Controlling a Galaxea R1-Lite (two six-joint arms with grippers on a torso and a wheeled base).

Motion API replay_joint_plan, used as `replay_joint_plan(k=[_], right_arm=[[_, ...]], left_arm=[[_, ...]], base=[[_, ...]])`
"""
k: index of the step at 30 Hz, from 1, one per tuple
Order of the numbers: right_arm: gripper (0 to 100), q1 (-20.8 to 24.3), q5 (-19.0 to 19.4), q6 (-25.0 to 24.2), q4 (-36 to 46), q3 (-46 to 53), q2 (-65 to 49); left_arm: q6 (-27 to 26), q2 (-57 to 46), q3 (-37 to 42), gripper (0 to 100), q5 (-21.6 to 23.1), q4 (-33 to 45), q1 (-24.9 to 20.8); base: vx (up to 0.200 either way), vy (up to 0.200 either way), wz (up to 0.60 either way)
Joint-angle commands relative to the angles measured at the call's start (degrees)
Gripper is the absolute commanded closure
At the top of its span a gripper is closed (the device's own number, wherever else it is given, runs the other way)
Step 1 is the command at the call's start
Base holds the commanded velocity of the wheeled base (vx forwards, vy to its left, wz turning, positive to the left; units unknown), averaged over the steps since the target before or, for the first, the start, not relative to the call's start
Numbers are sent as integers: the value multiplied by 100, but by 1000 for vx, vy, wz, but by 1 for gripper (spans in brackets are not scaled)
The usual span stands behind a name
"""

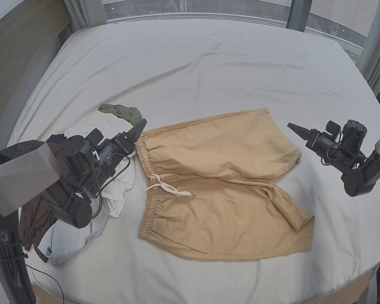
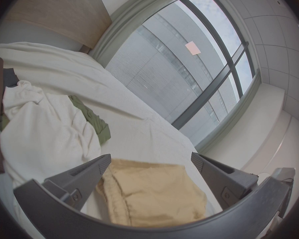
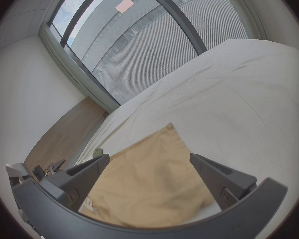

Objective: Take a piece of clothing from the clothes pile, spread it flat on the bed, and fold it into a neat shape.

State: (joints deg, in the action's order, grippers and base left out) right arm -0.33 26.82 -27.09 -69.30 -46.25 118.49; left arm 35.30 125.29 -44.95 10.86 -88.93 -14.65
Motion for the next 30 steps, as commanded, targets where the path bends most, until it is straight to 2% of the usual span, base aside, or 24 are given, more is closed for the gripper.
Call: replay_joint_plan(k=[1,2,3,6,7,10,14,23,26,30], right_arm=[[0,94,60,696,-215,1602,-1232],[0,94,60,696,-215,1602,-1232],[0,130,60,1100,-162,1777,-1258],[0,138,69,1320,-66,1927,-1320],[0,191,69,1382,251,2006,-1425],[0,297,60,1478,1094,2024,-1680],[0,244,60,1549,1692,2050,-1865],[0,86,60,1654,2641,2129,-1891],[0,-2,51,1830,3098,2138,-1856],[0,-29,51,1865,3257,2129,-1689]], left_arm=[[-270,-1403,1709,0,1173,7,94],[-270,-1403,1709,0,1173,7,94],[-516,-1490,2060,0,1586,16,129],[-674,-1446,2289,0,1823,16,165],[-806,-1341,2447,0,1893,16,147],[-1236,-1121,2570,0,1911,7,121],[-1650,-928,2754,0,1928,7,103],[-1729,-840,2807,0,1928,7,-64],[-1729,-831,2807,0,1928,7,-90],[-1720,-831,2807,0,1928,7,-117]], base=[[0,0,0],[0,0,0],[0,0,0],[0,0,0],[0,0,0],[0,0,0],[0,0,0],[0,0,0],[0,0,0],[0,0,0]])
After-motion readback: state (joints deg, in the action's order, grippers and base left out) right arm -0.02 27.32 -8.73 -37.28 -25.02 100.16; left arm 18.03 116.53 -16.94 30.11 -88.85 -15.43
